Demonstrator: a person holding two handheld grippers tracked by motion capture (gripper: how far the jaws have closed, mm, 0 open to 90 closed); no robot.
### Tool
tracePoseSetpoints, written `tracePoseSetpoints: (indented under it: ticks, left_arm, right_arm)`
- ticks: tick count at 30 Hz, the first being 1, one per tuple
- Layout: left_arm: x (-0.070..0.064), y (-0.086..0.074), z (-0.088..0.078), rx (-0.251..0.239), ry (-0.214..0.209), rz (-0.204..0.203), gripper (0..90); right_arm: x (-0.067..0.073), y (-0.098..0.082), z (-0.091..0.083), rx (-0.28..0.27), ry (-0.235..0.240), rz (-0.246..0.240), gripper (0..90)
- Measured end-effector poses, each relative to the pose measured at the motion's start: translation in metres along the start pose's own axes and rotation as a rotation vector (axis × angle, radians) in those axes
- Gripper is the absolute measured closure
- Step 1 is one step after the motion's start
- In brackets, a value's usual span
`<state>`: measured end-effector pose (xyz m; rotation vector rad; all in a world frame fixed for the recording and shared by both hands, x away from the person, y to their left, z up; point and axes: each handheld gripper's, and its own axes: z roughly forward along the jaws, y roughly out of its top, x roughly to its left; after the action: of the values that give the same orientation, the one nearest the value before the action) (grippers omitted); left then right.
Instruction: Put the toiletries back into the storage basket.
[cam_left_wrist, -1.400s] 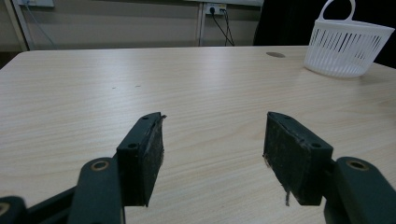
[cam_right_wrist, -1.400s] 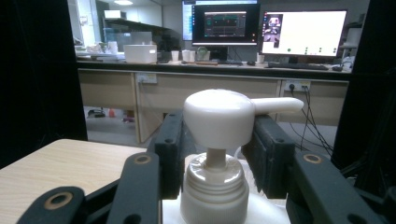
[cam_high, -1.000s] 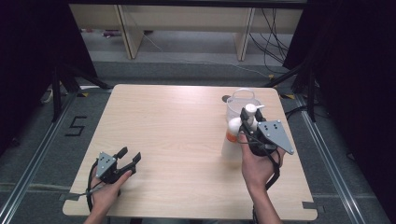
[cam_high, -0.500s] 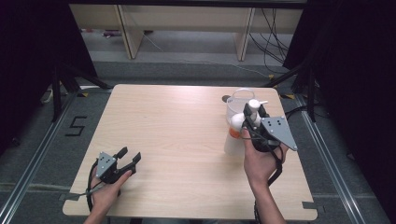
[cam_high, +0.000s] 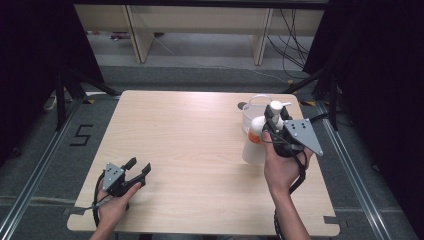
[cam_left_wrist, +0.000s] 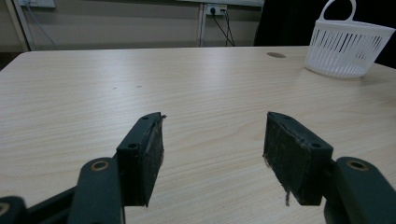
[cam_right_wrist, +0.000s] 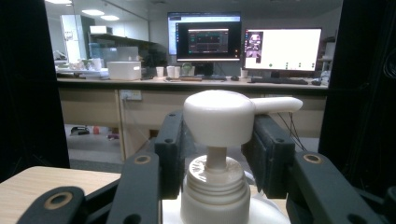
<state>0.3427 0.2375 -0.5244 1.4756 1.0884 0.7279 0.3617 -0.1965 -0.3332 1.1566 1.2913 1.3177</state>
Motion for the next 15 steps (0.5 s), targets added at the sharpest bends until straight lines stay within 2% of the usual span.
tracePoseSetpoints:
  ticks: [3, 5, 8, 9, 12, 13, 14, 15]
  left_arm:
    - [-0.0001, 0.0004, -0.0010, 0.011, 0.005, 0.001, 37.0]
    - [0.0001, 0.0000, 0.0001, -0.001, 0.000, -0.001, 37.0]
    - [0.0000, 0.0000, 0.0000, 0.000, 0.001, 0.000, 37.0]
    - [0.0000, 0.0000, 0.0000, 0.000, 0.001, -0.001, 37.1]
    - [0.0002, 0.0000, 0.0000, -0.001, 0.000, -0.001, 37.0]
    - [0.0000, 0.0005, -0.0013, 0.014, 0.007, 0.002, 37.1]
    - [0.0000, 0.0005, -0.0012, 0.013, 0.007, 0.001, 37.0]
    - [0.0000, 0.0005, -0.0013, 0.013, 0.007, 0.001, 37.0]
  right_arm:
    - [-0.0019, 0.0012, 0.0019, -0.016, -0.008, 0.001, 60.3]
    - [-0.0034, 0.0025, 0.0029, -0.023, -0.010, -0.005, 60.3]
    - [-0.0045, 0.0047, 0.0037, -0.020, -0.007, 0.012, 60.3]
    - [-0.0067, 0.0054, 0.0043, -0.028, -0.016, -0.012, 60.3]
    - [-0.0080, 0.0072, 0.0055, -0.022, -0.021, -0.007, 60.3]
    - [-0.0071, 0.0073, 0.0061, -0.022, -0.021, 0.015, 60.3]
    - [-0.0099, 0.0082, 0.0075, -0.032, -0.022, -0.010, 60.3]
    - [-0.0099, 0.0082, 0.0075, -0.032, -0.022, -0.010, 60.3]
